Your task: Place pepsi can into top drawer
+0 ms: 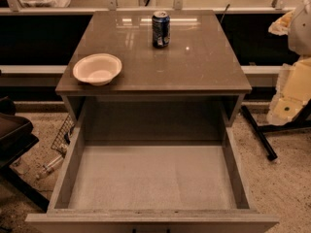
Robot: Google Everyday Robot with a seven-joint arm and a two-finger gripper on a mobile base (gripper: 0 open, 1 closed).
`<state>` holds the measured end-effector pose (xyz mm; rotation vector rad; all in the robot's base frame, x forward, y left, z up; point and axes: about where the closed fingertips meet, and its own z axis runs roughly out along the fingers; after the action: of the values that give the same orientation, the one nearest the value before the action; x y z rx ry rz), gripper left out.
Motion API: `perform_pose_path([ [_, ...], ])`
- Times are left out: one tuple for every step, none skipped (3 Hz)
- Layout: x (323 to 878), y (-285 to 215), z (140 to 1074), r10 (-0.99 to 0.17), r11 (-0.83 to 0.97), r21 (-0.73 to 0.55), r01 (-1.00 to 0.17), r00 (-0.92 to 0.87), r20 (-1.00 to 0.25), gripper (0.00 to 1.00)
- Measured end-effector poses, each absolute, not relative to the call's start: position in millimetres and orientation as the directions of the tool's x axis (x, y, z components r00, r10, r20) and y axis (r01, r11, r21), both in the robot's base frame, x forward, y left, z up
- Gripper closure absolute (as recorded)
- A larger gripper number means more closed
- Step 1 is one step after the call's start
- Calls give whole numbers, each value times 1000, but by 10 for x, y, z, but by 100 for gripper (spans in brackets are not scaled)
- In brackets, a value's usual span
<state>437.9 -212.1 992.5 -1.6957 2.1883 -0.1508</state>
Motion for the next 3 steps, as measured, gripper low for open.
perform_pose_path([
  [4379,-2121,9925,-953,271,-304,-913,-210,-220,0],
  [4704,-2068,9941,-931,312,-346,-885,-213,-297,0],
  [5332,-2012,9866,-851,412,-359,-837,-213,-479,0],
])
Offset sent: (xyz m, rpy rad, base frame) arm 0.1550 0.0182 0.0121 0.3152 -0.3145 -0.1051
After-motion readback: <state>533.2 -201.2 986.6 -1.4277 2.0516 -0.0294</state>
